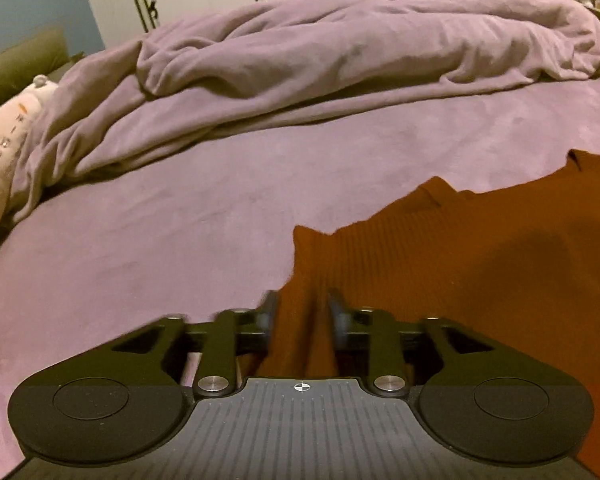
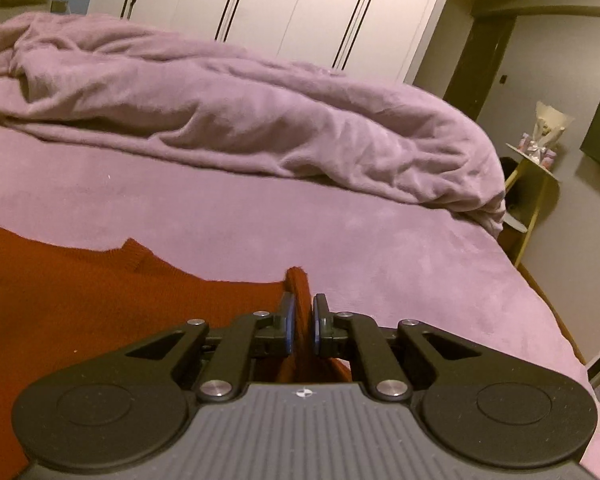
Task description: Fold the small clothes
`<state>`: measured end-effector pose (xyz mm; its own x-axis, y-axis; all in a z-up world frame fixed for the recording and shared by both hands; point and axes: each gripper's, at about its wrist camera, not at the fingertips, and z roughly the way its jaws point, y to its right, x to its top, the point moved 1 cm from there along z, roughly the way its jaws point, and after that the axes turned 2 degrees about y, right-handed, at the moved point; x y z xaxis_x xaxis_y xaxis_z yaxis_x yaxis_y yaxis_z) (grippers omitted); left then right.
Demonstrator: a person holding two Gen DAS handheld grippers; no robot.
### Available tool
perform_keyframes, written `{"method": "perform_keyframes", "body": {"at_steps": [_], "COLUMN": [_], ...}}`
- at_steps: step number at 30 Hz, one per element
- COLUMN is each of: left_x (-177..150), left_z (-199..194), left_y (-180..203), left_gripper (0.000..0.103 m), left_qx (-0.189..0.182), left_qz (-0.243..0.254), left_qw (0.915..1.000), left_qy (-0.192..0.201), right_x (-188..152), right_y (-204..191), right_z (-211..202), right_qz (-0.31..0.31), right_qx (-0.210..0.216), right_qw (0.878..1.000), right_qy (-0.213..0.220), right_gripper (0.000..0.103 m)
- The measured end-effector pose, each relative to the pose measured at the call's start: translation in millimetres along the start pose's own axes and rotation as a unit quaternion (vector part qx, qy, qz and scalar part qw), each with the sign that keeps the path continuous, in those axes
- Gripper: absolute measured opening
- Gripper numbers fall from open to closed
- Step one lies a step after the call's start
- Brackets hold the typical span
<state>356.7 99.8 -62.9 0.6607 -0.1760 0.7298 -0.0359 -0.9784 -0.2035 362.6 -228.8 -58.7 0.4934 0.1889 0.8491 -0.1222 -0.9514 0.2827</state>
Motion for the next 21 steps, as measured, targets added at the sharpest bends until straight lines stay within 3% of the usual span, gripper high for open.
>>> {"method": "perform_keyframes", "body": {"at_steps": [4,8,13,21], "left_x": [-3.4,-11.9,-29.9,-58.0], "left_z": [-13.9,-33.4,-54.9,-77.4], "left_y": [-1.6,-1.1,-7.8,-12.9], "left_gripper": [0.052,0.057,0.063,0.067], "left_qx": [-0.011,-0.022,-0.028,-0.04], "left_qz": [-0.012,-0.019,-0.051,-0.081], "left_qw": [0.9999,0.9996,0.9982,0.9954], "left_qy": [-0.005,-0.004,-0.012,-0.034], "right_x": [-9.1,-29.0,-61.5,-101.5], "right_y": [9.0,13.0,25.5,60.2], "right_z": [-42.6,-79.1,-116.5,-146.8], "right_qz": [0.014,0.025,0.048,0.159], "right_qx": [0.028,0.063,0.089,0.112], "right_qw": [0.999,0.998,0.994,0.978], "right_qy": [0.018,-0.005,-0.036,-0.077], "right_gripper": [0.025,0.027,0.041,0.047]}}
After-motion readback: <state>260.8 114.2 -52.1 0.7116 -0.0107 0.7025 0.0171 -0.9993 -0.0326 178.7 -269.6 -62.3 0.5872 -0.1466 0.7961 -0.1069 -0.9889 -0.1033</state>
